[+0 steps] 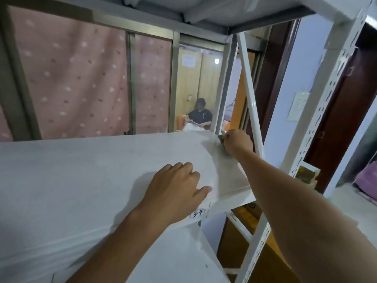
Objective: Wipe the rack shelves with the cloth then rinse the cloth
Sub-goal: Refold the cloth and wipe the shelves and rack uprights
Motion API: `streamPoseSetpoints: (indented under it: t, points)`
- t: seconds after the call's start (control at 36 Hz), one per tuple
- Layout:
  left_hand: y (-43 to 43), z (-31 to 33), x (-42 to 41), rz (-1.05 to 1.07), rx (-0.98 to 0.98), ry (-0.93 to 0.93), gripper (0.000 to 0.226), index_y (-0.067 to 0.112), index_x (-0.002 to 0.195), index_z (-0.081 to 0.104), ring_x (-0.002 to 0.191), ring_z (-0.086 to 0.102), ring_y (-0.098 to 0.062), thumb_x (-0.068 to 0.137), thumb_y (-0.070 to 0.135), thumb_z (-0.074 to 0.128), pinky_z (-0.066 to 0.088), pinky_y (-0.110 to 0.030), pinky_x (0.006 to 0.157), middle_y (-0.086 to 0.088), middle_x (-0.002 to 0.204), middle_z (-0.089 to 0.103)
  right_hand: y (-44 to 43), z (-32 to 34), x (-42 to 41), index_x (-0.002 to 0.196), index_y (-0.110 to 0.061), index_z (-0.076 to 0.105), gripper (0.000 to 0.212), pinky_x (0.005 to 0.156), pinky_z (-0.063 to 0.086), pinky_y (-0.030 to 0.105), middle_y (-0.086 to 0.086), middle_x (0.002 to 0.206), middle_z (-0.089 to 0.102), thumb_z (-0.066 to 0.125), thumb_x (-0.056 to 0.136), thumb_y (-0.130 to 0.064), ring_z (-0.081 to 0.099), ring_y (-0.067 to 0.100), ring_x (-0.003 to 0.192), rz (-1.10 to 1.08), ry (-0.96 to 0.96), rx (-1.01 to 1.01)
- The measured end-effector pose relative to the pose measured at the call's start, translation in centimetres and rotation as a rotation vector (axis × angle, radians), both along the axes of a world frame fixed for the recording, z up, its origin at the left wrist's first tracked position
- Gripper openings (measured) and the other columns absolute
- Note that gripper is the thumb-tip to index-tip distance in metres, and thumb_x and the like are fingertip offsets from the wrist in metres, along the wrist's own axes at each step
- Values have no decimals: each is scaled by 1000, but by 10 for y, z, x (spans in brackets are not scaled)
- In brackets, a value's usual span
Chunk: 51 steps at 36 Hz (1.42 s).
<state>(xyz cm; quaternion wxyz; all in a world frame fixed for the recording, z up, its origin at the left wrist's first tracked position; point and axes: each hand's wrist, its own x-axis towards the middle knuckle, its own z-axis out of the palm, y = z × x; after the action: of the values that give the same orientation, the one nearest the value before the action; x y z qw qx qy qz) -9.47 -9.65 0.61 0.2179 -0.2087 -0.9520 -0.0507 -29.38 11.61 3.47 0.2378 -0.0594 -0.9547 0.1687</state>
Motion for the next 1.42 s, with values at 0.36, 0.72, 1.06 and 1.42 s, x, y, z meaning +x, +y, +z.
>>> streamPoseSetpoints:
  t: [0.36,0.72,1.06,1.42]
  points:
    - [3,-2,-5,183,147,-128,53,33,133,59,119,48,-3,96,67,42,38,-21,95,22,128,52,3,-3,-64,125,-5,61,33,85,48,35,16,124,61,48,101,-24,60,35,114,158,-160,237]
    - [6,-10,-1,300,223,-43,54,33,112,72,106,60,-3,86,69,42,49,-25,91,18,111,65,-24,1,-68,127,-6,62,36,98,45,39,15,130,61,40,102,-21,57,33,120,365,-244,408]
    - [-36,-14,30,320,275,51,41,26,91,77,90,67,-12,86,55,49,56,-30,76,12,93,70,-123,0,-43,128,-3,56,41,100,43,40,19,132,59,37,102,-28,57,37,119,599,-233,430]
    - [-195,-11,126,510,238,43,28,24,85,75,85,62,-13,86,35,48,56,-41,72,10,91,66,-293,-4,27,127,1,55,42,96,47,42,21,130,59,38,102,-28,58,38,116,754,-171,442]
